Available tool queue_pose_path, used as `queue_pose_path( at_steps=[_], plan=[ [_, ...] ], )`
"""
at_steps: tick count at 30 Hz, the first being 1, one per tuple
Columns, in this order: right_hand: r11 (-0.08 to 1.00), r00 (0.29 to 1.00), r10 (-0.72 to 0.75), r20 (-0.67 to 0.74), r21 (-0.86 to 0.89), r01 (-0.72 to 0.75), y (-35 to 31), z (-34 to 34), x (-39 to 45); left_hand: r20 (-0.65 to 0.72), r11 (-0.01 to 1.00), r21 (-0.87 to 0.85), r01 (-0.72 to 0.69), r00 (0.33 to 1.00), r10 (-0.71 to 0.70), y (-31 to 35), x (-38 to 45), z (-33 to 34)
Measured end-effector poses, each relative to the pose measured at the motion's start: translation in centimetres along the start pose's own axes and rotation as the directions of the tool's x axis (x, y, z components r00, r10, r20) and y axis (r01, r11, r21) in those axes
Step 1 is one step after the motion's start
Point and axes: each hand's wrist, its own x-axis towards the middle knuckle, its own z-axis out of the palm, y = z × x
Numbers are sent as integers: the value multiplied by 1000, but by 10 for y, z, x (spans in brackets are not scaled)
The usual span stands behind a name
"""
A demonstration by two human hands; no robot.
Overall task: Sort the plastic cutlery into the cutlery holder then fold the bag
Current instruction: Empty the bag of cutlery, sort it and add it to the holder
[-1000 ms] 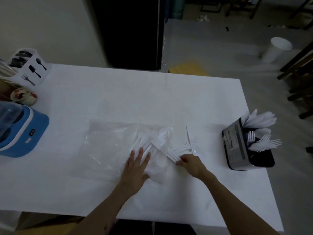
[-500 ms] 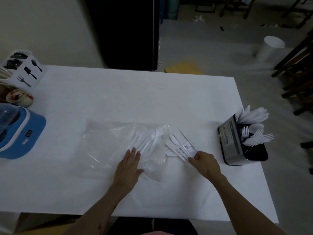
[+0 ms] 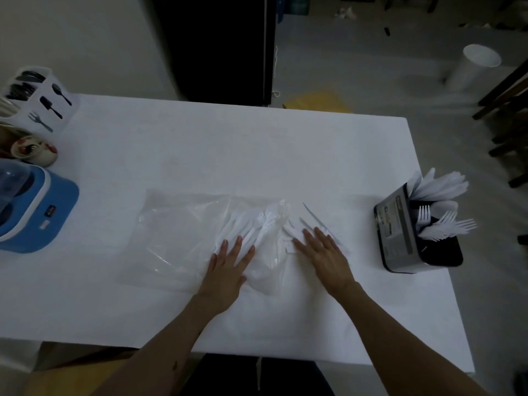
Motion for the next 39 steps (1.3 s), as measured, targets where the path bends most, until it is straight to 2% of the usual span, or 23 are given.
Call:
queue_pose_path(
  at_steps=[5, 7, 8, 10, 11, 13, 14, 16, 18, 19, 21, 23, 26, 28, 30, 34, 36, 39],
  plan=[
    [987, 987, 143, 67, 65, -148, 19, -2, -6, -18, 999, -54, -5, 1000, 4, -3, -2, 1],
    [983, 986, 164, 30, 83, -166, 15, -6, -2, -128, 990, -138, -22, 992, 4, -6, -5, -4],
    [981, 985, 173, -14, 92, -170, 9, -9, 2, -233, 986, -162, -43, 973, 4, -7, -7, -10],
    [943, 967, 251, -43, 238, -234, -14, -23, 14, -513, 989, -116, -88, 858, 17, -10, -10, -25],
    [883, 948, 315, 44, 352, -310, -27, -32, 21, -628, 994, -80, -69, 779, 3, -11, -11, -37],
    [739, 882, 380, 280, 481, -471, -47, -43, 34, -751, 993, -51, 106, 651, -108, -18, -14, -64],
    [703, 863, 372, 342, 504, -502, -53, -46, 40, -762, 967, -80, 240, 611, -215, -26, -15, -76],
    [655, 851, 363, 379, 546, -523, -58, -47, 45, -677, 836, -226, 500, 536, -504, -45, -12, -95],
    [563, 826, 372, 424, 605, -564, -55, -45, 47, -513, 687, -364, 629, 481, -711, -61, -9, -106],
    [490, 801, 377, 466, 633, -599, -53, -43, 48, -470, 658, -419, 626, 470, -747, -66, -7, -111],
    [321, 742, 397, 541, 676, -664, -51, -40, 47, -527, 699, -501, 511, 461, -714, -64, -7, -120],
    [216, 680, 459, 571, 671, -709, -48, -34, 44, -644, 774, -495, 396, 430, -632, -48, -10, -134],
    [99, 568, 546, 616, 626, -774, -44, -25, 36, -769, 827, -457, 328, 322, -553, -20, -15, -160],
    [-29, 522, 539, 661, 634, -772, -43, -23, 34, -838, 866, -385, 318, 273, -473, -5, -17, -176],
    [-148, 534, 462, 708, 656, -740, -44, -25, 34, -894, 901, -302, 311, 235, -381, 4, -17, -188],
    [-307, 657, 304, 689, 724, -618, -43, -35, 30, -919, 900, -276, 337, 184, -350, 7, -20, -204],
    [-362, 698, 281, 659, 746, -558, -38, -34, 25, -900, 886, -302, 352, 200, -387, -2, -21, -203],
    [-311, 703, 261, 661, 747, -587, -36, -28, 20, -827, 841, -365, 399, 276, -490, -16, -17, -186]
  ],
)
